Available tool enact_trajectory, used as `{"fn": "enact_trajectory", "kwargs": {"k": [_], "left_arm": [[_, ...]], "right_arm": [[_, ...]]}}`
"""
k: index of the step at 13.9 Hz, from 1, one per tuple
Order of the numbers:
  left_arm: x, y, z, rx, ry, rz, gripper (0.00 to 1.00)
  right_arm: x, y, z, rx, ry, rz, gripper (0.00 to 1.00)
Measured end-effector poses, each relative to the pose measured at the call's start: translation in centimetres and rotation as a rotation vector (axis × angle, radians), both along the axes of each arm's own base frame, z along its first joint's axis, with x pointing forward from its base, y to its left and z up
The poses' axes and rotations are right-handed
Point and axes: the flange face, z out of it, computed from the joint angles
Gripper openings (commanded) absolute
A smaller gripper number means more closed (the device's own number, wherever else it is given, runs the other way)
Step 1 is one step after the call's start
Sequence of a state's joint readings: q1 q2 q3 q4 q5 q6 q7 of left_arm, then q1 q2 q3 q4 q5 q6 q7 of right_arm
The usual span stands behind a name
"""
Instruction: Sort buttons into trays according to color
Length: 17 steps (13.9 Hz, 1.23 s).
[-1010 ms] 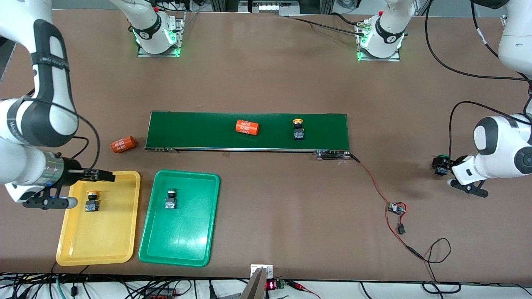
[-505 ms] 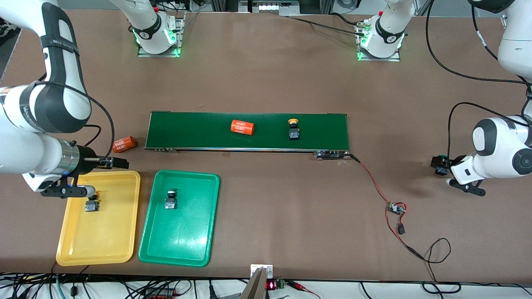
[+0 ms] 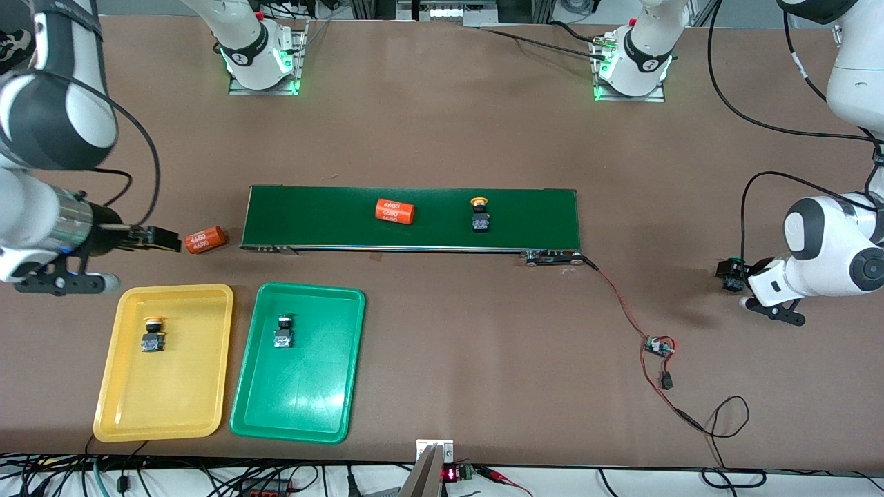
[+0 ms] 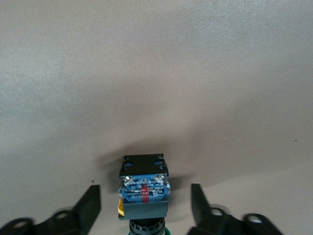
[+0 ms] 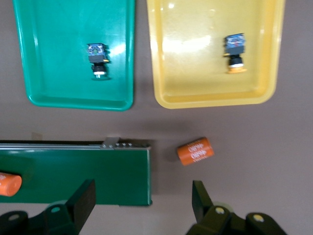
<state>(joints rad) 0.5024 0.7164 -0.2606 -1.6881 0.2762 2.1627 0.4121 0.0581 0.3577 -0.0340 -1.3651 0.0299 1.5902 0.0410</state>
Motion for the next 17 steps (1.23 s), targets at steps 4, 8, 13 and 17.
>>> {"fn": "enact_trajectory", "kwargs": {"k": [4,8,13,17], "left_arm": [[0.1,0.0,0.1,0.0,-0.002,0.0,0.08],[0.5,-0.5,1.4,-0.005,-0.008,-0.007,0.03],[1.0,-8.5,9.7,-0.033,0.048,-0.098,0.01],[0.2,-18.5,11.2,-0.075,0.074,-0.068,0.0]], "right_arm": [[-3.5,-3.0,3.6,-0.05,-0.008,0.051,0.89],[-6.3,-4.1,3.8,-0.052,0.017,0.025,0.92],[-6.5,-2.2,2.2,-0.062,0.054,-0.028,0.94],[-6.5,-1.2,2.1,-0.037,0.056,-0.022,1.0]]}}
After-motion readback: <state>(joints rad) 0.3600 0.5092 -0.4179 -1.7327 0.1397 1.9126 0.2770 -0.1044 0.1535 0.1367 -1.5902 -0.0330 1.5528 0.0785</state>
